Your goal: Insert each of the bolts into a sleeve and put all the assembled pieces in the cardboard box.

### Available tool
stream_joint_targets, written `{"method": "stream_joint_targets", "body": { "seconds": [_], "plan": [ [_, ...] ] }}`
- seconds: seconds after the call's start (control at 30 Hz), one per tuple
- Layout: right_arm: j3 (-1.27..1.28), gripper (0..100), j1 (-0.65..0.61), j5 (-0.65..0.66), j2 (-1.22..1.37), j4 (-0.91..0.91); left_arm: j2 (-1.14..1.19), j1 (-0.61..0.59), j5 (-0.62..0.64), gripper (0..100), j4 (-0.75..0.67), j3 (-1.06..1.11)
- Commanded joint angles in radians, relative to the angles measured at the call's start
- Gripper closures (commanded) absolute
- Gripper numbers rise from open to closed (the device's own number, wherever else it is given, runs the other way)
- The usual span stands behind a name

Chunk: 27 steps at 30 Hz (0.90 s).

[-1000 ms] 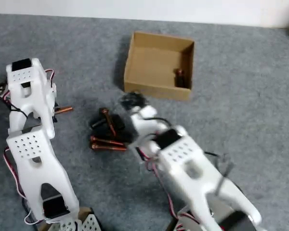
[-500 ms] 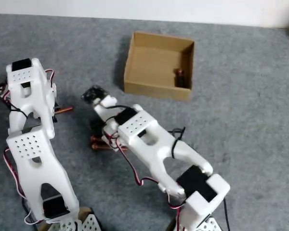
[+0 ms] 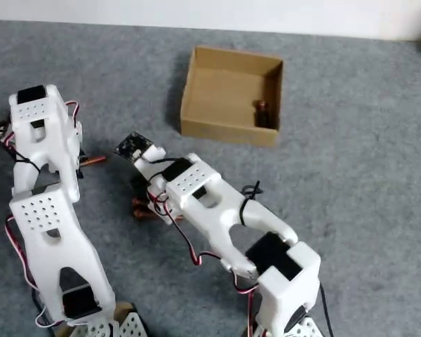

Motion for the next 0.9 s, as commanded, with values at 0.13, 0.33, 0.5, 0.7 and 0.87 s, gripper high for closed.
{"method": "stream_joint_targets", "body": {
  "seconds": [0.13, 0.33, 0.5, 0.7, 0.87],
  "plan": [
    [-0.016, 81.9, 0.048, 0.015, 0.007, 0.010, 0.010, -0.031, 0.005, 79, -0.005, 0.005],
    [0.019, 94.9, 0.048, 0.009, 0.008, 0.012, 0.010, -0.031, 0.005, 79, -0.005, 0.005],
    [0.088, 94.9, 0.061, 0.009, 0.008, 0.010, 0.010, -0.031, 0.005, 79, -0.005, 0.005],
    [0.116, 94.9, 0.084, 0.008, 0.008, 0.008, 0.010, -0.031, 0.005, 79, -0.005, 0.005],
    [0.116, 94.9, 0.070, -0.023, 0.008, 0.012, 0.010, -0.031, 0.005, 79, -0.005, 0.005]
  ]
}}
